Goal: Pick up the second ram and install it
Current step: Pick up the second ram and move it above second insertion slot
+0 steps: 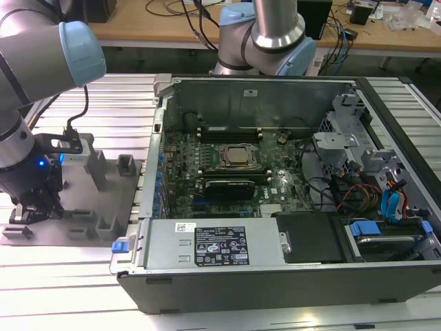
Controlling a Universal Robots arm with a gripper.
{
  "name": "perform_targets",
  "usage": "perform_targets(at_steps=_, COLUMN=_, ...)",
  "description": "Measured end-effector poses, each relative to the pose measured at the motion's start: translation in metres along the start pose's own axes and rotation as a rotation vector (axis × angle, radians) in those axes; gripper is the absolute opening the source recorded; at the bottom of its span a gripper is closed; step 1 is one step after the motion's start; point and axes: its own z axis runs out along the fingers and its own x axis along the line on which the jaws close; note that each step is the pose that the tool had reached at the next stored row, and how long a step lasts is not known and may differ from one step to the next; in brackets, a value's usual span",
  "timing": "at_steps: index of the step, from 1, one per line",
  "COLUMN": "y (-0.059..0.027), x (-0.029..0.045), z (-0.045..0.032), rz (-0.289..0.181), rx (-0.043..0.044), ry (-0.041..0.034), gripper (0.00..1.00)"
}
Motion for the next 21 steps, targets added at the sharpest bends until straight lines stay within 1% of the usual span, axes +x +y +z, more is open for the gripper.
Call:
perform_targets(at_steps=2, y=0.0000, x=0.0000, z=-0.0004, rz=0.000, rx=0.0001, ry=-0.0006, gripper=0.11)
perform_targets(at_steps=3, y=0.0001, x=0.0000, z=-0.0026, rz=0.000, rx=-0.0002, ry=-0.0003, gripper=0.11)
perform_targets(at_steps=6, y=0.0003, x=-0.0003, z=-0.0181, rz=0.000, rx=0.0000, ry=-0.0004, gripper=0.11)
perform_targets(at_steps=7, y=0.0004, x=-0.0004, z=-0.0247, rz=0.000, rx=0.0000, ry=-0.0004, gripper=0.11)
perform_targets(at_steps=9, y=0.0006, x=-0.0006, z=-0.0334, rz=0.000, rx=0.0000, ry=-0.0004, gripper=0.11)
perform_targets(at_steps=11, y=0.0007, x=-0.0007, z=-0.0366, rz=0.000, rx=0.0000, ry=-0.0005, gripper=0.11)
perform_targets(at_steps=12, y=0.0007, x=-0.0007, z=-0.0405, rz=0.000, rx=0.0000, ry=-0.0004, gripper=0.11)
perform_targets(at_steps=14, y=0.0008, x=-0.0008, z=-0.0436, rz=0.000, rx=0.0000, ry=-0.0004, gripper=0.11)
perform_targets(at_steps=21, y=0.0011, x=-0.0011, z=-0.0612, rz=0.000, rx=0.0000, ry=-0.0004, gripper=0.11)
